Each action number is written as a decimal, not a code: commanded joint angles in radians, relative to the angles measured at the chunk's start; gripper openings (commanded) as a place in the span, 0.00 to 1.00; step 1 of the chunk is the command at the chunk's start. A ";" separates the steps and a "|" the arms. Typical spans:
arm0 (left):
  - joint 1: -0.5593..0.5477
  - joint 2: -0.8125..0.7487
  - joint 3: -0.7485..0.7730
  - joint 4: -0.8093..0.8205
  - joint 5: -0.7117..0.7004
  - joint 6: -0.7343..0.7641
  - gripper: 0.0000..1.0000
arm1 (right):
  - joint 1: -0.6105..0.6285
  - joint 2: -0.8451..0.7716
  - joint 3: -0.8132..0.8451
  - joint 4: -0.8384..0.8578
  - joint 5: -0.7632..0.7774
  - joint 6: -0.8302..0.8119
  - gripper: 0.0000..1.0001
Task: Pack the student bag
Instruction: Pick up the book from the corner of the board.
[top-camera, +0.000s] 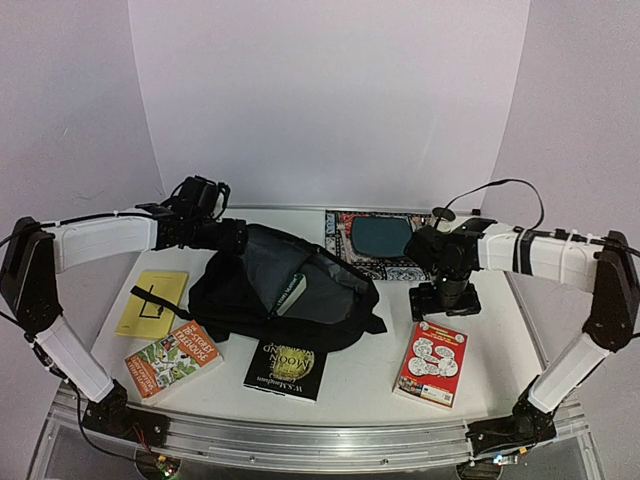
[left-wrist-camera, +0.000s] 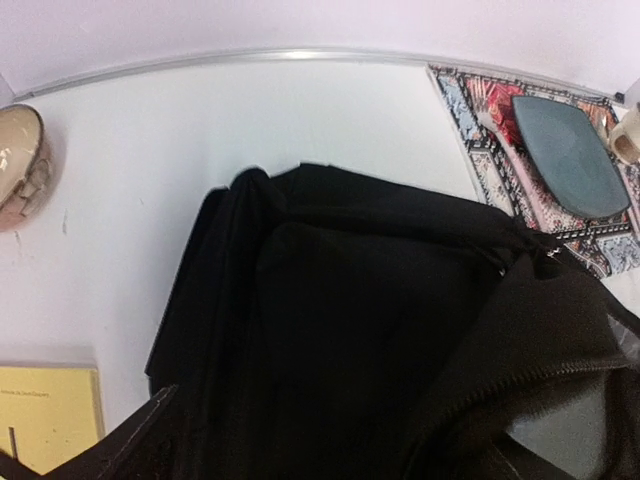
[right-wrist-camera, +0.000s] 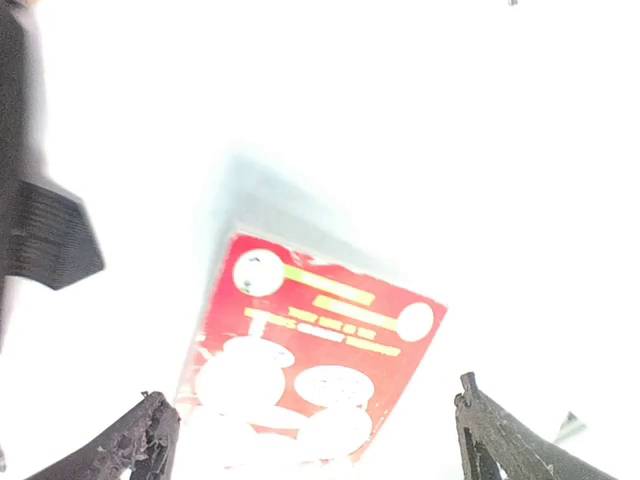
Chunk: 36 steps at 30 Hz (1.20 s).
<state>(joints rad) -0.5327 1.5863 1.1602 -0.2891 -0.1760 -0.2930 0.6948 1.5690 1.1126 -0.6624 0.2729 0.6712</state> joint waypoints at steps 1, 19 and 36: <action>0.011 -0.130 -0.006 -0.001 -0.055 -0.002 0.93 | 0.023 0.089 0.027 -0.117 0.050 0.094 0.95; 0.015 -0.138 -0.035 -0.086 -0.026 0.005 0.98 | 0.023 0.356 0.132 -0.066 -0.004 0.231 0.67; 0.014 -0.190 -0.031 -0.079 0.255 -0.098 0.96 | 0.000 0.358 0.133 -0.069 0.038 0.219 0.00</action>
<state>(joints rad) -0.5224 1.4483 1.1217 -0.3771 -0.0427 -0.3465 0.7062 1.9539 1.2400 -0.6783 0.3045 0.9109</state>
